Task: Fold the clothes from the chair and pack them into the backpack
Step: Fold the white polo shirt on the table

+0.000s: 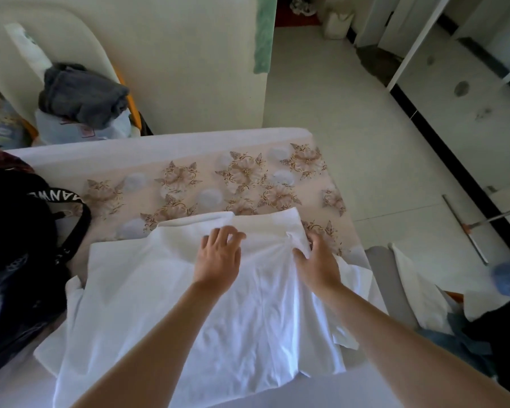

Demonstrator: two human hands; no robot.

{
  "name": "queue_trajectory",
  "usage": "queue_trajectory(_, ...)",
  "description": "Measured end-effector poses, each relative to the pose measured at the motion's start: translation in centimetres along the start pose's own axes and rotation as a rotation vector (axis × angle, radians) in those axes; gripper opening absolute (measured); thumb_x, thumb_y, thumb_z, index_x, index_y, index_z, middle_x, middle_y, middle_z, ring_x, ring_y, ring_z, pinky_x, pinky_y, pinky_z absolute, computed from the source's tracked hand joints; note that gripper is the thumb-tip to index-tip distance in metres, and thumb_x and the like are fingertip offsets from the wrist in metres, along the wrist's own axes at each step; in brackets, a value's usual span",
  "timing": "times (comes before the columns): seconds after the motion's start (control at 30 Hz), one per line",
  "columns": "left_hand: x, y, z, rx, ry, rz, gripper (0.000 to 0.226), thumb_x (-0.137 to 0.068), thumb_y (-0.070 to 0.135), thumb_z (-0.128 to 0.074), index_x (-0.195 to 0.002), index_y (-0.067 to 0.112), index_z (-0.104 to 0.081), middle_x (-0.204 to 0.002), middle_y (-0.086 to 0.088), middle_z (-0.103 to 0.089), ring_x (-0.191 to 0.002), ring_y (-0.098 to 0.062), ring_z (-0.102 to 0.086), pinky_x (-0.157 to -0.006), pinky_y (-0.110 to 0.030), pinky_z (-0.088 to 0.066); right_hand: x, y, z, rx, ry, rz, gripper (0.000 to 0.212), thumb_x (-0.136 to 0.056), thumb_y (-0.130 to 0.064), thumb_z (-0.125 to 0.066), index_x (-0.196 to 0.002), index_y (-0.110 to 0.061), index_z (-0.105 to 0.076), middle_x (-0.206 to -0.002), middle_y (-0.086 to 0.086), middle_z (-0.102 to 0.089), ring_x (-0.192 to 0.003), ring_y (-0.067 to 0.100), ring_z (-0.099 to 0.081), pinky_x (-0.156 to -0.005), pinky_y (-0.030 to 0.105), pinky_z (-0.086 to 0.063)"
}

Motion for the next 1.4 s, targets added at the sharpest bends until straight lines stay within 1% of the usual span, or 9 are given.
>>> queue_trajectory(0.1,4.7,0.8,-1.6,0.002,-0.054,-0.022,0.04,-0.086,0.018,-0.056,-0.125,0.019,-0.061,-0.134,-0.005,-0.054,-0.122,-0.028,-0.049,-0.101,-0.04,-0.037,3.0,0.6,1.6,0.18,0.061,0.099,0.041,-0.091,-0.03,-0.064,-0.128,-0.02,-0.05,-0.123,0.0,-0.052,-0.111,0.022,-0.053,-0.082,0.034,-0.044)
queue_trajectory(0.17,7.4,1.8,-1.9,0.032,-0.083,-0.03,0.043,-0.09,0.022,-0.047,-0.131,0.017,-0.057,-0.14,-0.006,-0.051,-0.128,-0.029,-0.045,-0.108,-0.042,-0.034,5.9,1.4,3.0,0.252,0.119,0.136,0.014,-0.091,-0.031,-0.062,-0.1,-0.022,-0.056,-0.101,-0.004,-0.058,-0.091,0.021,-0.057,-0.066,0.031,-0.043)
queue_trajectory(0.3,11.3,4.6,-3.1,0.101,-0.203,-0.06,0.045,-0.093,0.027,-0.04,-0.134,0.017,-0.054,-0.142,-0.005,-0.05,-0.131,-0.028,-0.044,-0.111,-0.041,-0.033,11.8,5.7,3.3,0.543,0.016,0.008,0.04,-0.092,-0.049,-0.05,-0.064,-0.022,-0.042,-0.059,-0.007,-0.049,-0.061,0.017,-0.054,-0.054,0.029,-0.033)
queue_trajectory(0.43,14.4,6.7,-4.3,0.135,-0.323,-0.093,0.049,-0.091,0.035,-0.042,-0.136,0.019,-0.05,-0.145,-0.006,-0.048,-0.134,-0.029,-0.045,-0.112,-0.041,-0.031,15.7,9.1,3.4,0.468,0.036,-0.049,0.03,-0.085,-0.056,-0.056,-0.094,-0.028,-0.053,-0.088,-0.015,-0.06,-0.084,0.016,-0.063,-0.069,0.03,-0.047)
queue_trajectory(0.6,17.7,7.6,-5.6,0.017,-0.457,-0.22,0.078,-0.089,0.06,-0.041,-0.156,0.026,-0.02,-0.16,-0.012,-0.024,-0.148,-0.033,-0.02,-0.115,-0.052,-0.013,17.3,10.3,3.9,0.204,0.085,-0.082,0.022,-0.089,-0.035,-0.066,-0.074,-0.025,-0.054,-0.066,-0.008,-0.058,-0.071,0.021,-0.06,-0.062,0.031,-0.04)
queue_trajectory(0.77,17.8,7.1,-5.9,-0.046,-0.596,-0.265,0.091,-0.078,0.08,-0.041,-0.155,0.042,-0.01,-0.165,-0.001,0.009,-0.151,-0.025,0.01,-0.119,-0.048,0.004,16.2,12.7,6.4,0.444,0.039,-0.118,0.019,-0.089,-0.038,-0.066,-0.098,-0.022,-0.063,-0.097,0.001,-0.07,-0.097,0.028,-0.064,-0.082,0.036,-0.044)
queue_trajectory(1.03,11.8,12.2,-4.5,-0.057,-0.452,-0.335,0.064,-0.09,0.056,-0.034,-0.15,0.034,-0.031,-0.159,-0.003,-0.023,-0.147,-0.028,-0.022,-0.117,-0.045,-0.025,15.4,8.0,3.4,0.666,-0.097,0.387,0.04,-0.091,-0.02,-0.049,-0.127,-0.037,-0.056,-0.115,-0.008,-0.052,-0.106,0.019,-0.052,-0.09,0.033,-0.039)
queue_trajectory(1.17,9.4,14.1,-7.8,-0.215,-0.692,-0.379,0.068,-0.095,0.064,-0.016,-0.156,0.037,-0.002,-0.165,-0.002,0.007,-0.151,-0.027,0.003,-0.121,-0.046,-0.005,12.3,8.7,4.5,0.5,-0.148,0.269,0.026,-0.093,-0.027,-0.05,-0.11,-0.037,-0.066,-0.105,-0.011,-0.06,-0.099,0.017,-0.059,-0.087,0.033,-0.042)
queue_trajectory(1.4,1.3,20.1,-9.1,-0.087,-0.564,-0.387,0.031,-0.103,0.032,-0.04,-0.131,0.024,-0.051,-0.139,0.0,-0.042,-0.129,-0.024,-0.039,-0.104,-0.037,-0.034,5.3,11.5,9.3,0.356,0.121,0.073,0.047,-0.093,-0.021,-0.06,-0.138,-0.016,-0.05,-0.129,0.009,-0.053,-0.116,0.033,-0.051,-0.095,0.041,-0.041)
Point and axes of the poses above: each hand's wrist, its own x-axis away from the middle knuckle, its own z-axis out of the back of the hand, y = z × x, the point moved 9 cm from there along -x, towards the middle knuckle
